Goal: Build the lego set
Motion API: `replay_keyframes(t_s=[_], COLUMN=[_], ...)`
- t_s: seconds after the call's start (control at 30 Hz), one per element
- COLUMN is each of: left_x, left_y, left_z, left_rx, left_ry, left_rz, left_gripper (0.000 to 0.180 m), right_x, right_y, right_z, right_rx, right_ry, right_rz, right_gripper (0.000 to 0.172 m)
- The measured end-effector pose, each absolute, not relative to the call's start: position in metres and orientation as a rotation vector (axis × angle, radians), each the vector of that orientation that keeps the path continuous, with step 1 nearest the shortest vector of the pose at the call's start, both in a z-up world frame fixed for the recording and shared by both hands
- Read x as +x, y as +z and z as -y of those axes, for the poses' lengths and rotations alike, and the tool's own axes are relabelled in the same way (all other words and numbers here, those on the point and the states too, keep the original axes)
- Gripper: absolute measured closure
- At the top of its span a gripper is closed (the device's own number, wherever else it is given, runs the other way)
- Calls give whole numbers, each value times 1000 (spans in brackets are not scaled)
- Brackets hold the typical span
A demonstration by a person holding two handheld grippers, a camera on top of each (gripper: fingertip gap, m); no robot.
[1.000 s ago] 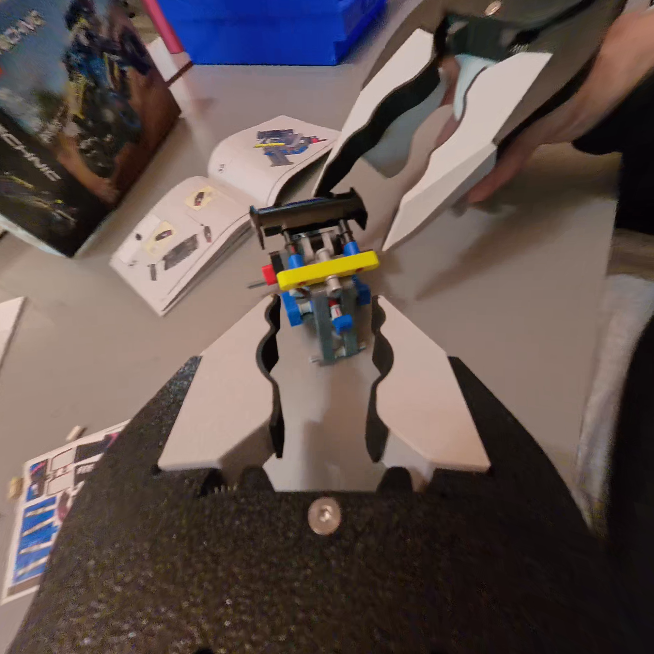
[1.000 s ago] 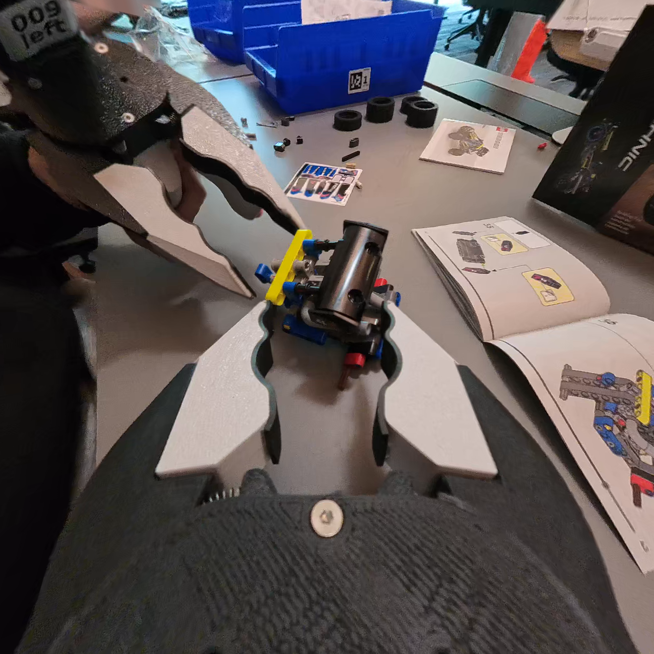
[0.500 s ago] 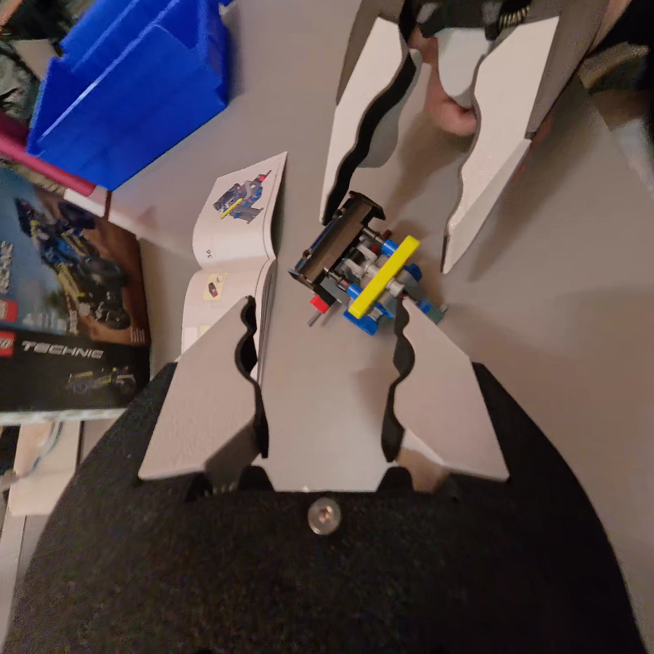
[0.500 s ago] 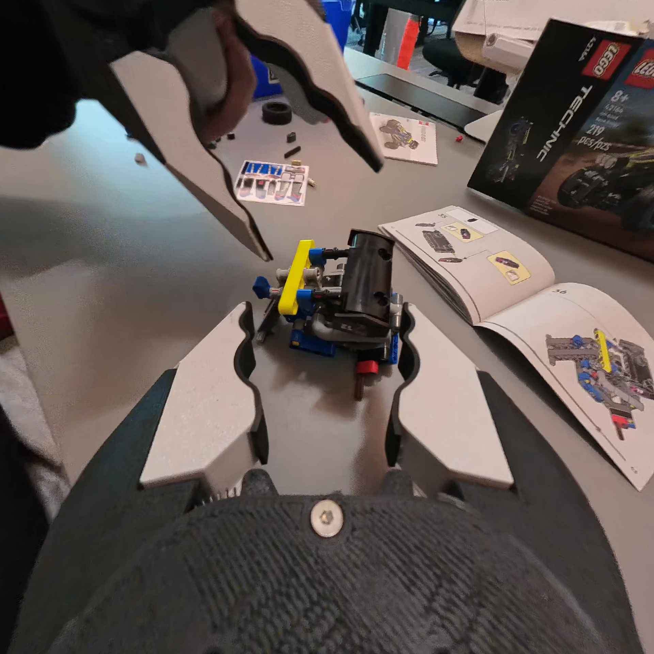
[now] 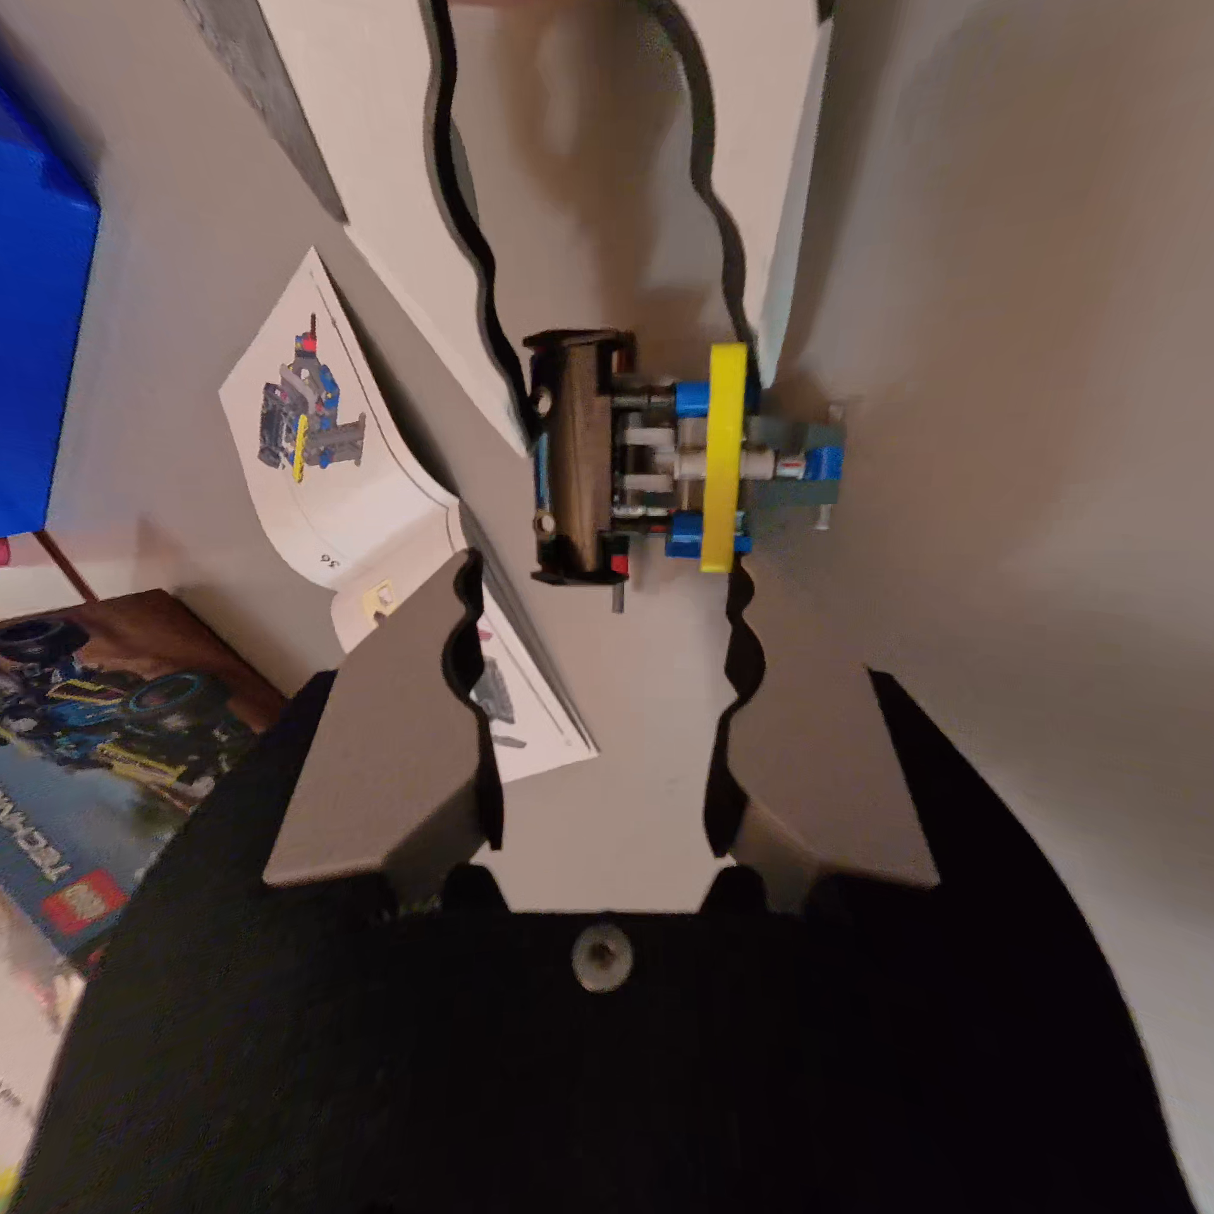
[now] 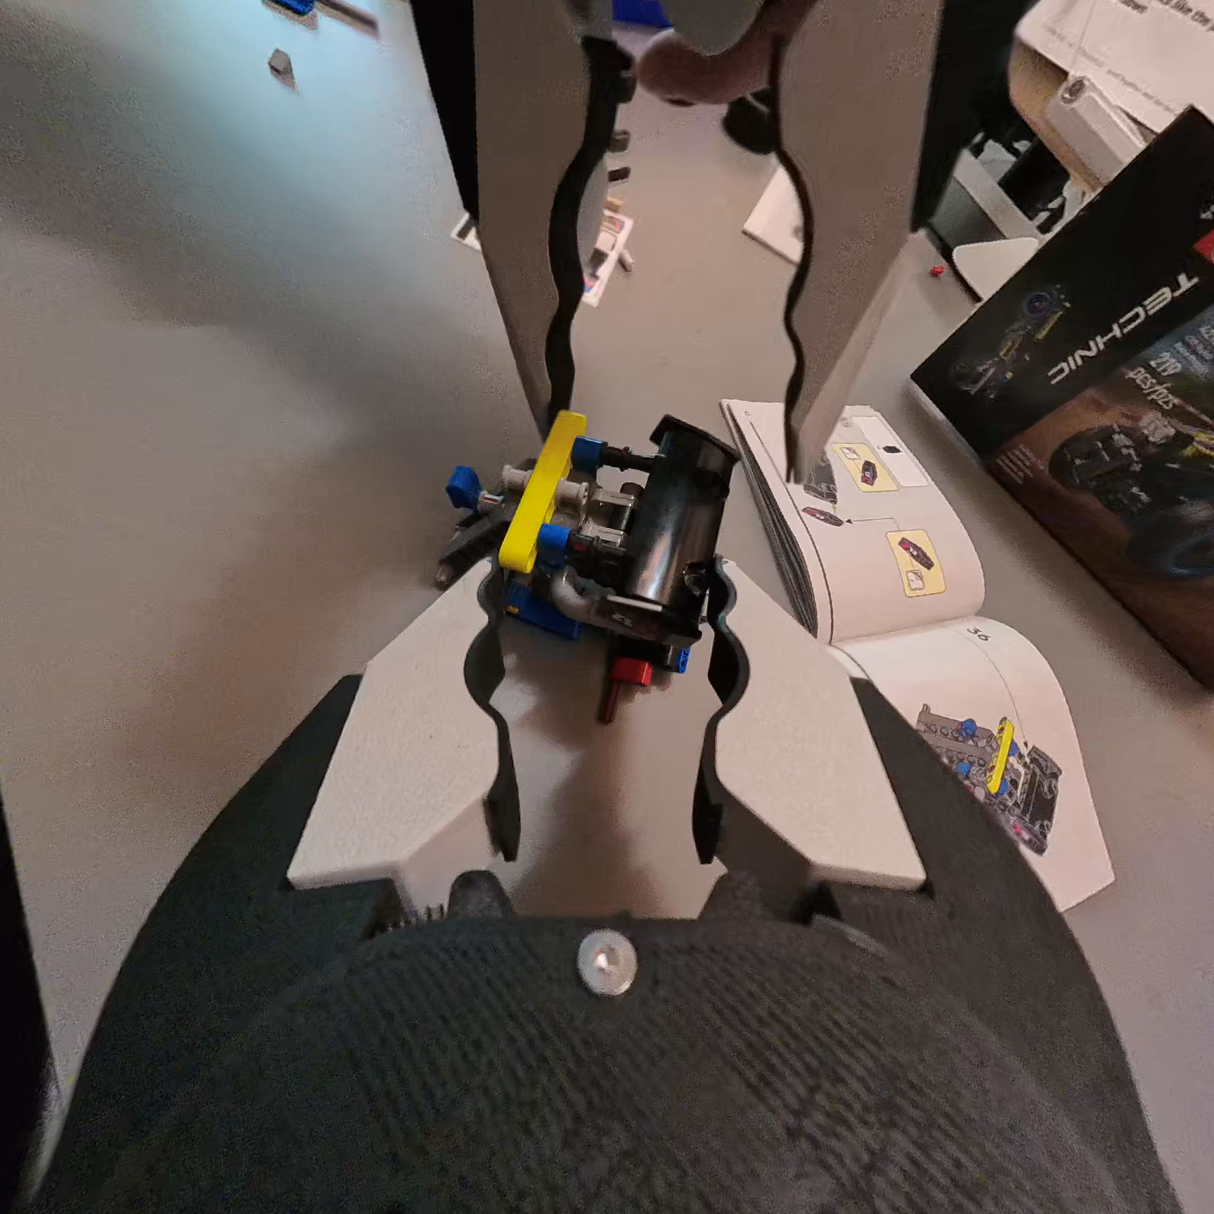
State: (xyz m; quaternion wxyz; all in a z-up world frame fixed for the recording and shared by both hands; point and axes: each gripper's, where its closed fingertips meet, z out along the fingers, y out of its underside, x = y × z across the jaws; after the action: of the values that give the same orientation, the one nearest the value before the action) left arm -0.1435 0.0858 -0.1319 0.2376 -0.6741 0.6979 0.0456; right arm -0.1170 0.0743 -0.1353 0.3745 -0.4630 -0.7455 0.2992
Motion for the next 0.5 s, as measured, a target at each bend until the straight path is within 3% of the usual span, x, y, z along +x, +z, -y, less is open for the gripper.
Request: replay_keyframes(t_s=[0.1,0.5], left_x=[-139,-131], left_y=[-141,-143], left_z=[-78,-78], left_rx=[-1920,-2061], left_ry=[42,60], left_rz=[-1940,-1764], left_gripper=[122,122], right_x=[-118,-115], right_y=[-135,-135], right_z=[-74,-79], right_rx=[-1173,-1453], right_ry=[782,872], right_rz=[1934,1841], right_gripper=[112,103])
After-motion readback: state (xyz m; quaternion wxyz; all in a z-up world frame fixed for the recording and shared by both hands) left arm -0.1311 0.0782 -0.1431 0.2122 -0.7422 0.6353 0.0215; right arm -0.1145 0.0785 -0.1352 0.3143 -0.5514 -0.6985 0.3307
